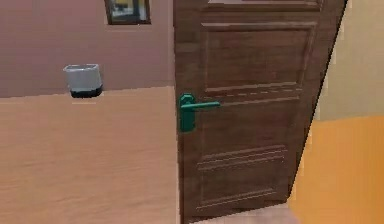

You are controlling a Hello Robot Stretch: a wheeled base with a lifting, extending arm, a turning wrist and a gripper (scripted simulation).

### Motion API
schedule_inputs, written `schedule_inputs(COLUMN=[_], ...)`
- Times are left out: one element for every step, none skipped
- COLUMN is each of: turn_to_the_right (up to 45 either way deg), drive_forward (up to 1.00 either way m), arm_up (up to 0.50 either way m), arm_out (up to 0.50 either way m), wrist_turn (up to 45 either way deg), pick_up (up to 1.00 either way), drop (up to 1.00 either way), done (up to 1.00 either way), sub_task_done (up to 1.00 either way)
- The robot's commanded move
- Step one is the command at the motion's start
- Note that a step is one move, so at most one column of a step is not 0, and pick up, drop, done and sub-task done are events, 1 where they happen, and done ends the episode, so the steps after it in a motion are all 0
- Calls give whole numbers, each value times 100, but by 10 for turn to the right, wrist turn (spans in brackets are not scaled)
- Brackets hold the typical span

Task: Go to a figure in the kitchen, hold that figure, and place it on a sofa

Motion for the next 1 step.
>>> schedule_inputs(turn_to_the_right=[0], drive_forward=[5], arm_up=[0], arm_out=[0], wrist_turn=[0], pick_up=[0], drop=[0], done=[0], sub_task_done=[0])
